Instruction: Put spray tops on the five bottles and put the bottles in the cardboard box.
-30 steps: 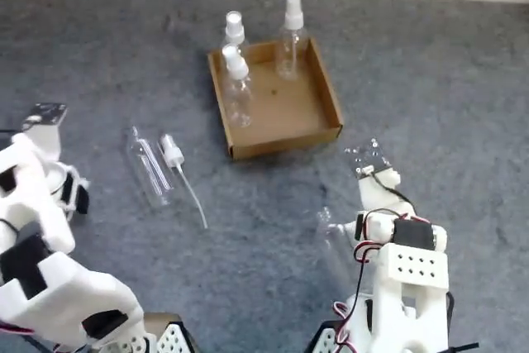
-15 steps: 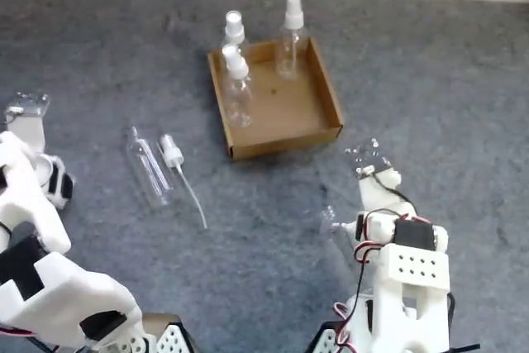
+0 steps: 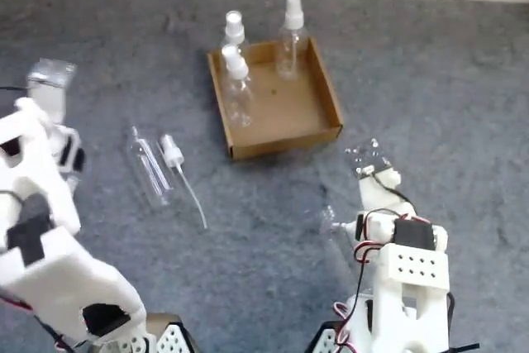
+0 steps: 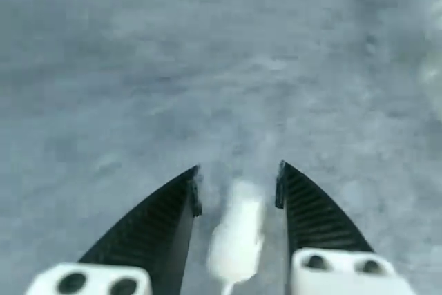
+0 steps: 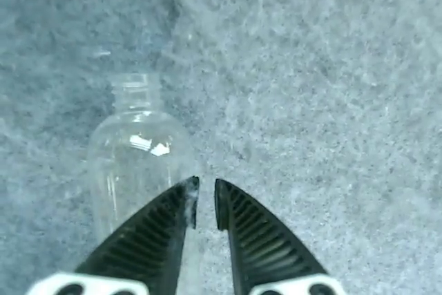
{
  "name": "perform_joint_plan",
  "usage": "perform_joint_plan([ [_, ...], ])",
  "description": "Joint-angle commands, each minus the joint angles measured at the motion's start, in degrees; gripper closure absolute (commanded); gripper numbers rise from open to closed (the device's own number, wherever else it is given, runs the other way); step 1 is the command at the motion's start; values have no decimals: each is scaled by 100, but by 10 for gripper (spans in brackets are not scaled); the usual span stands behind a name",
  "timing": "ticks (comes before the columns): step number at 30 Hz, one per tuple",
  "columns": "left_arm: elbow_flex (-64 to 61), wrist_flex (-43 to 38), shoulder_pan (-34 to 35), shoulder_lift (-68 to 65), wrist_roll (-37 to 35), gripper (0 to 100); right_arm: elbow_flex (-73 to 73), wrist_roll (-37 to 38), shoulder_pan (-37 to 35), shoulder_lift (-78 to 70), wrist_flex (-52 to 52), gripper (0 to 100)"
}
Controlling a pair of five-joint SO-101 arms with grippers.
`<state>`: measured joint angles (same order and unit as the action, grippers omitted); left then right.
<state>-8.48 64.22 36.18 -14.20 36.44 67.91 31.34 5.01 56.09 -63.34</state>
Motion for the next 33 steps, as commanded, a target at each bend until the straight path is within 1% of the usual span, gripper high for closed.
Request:
perform_joint_plan([
  [1, 268, -79, -127, -505, 97, 846, -31, 53, -48, 75, 66, 991],
  [4, 268, -53, -40, -708, 281, 853, -31, 53, -48, 75, 66, 991],
  [6, 242, -53, 57, -716, 422, 876, -31, 53, -48, 75, 66, 991],
  [10, 268, -26, 268, -708, 457, 891, -31, 53, -48, 75, 66, 991],
  [11, 286, 62, 321, -708, 492, 891, -31, 53, -48, 75, 66, 991],
  [13, 365, 334, 382, -725, 835, 891, -13, 53, -48, 75, 66, 991],
  [15, 400, 598, 444, -734, 1029, 891, -13, 53, -48, 75, 66, 991],
  [24, 347, 651, 514, -760, 1046, 902, 13, 53, -48, 75, 57, 991],
  [27, 347, 686, 462, -725, 1037, 995, -13, 53, -48, 75, 57, 991],
  [28, 365, 695, 453, -708, 1020, 999, -22, 53, -48, 75, 57, 991],
  [33, 470, 976, 330, -119, 580, 998, -40, 53, -119, 75, 110, 990],
])
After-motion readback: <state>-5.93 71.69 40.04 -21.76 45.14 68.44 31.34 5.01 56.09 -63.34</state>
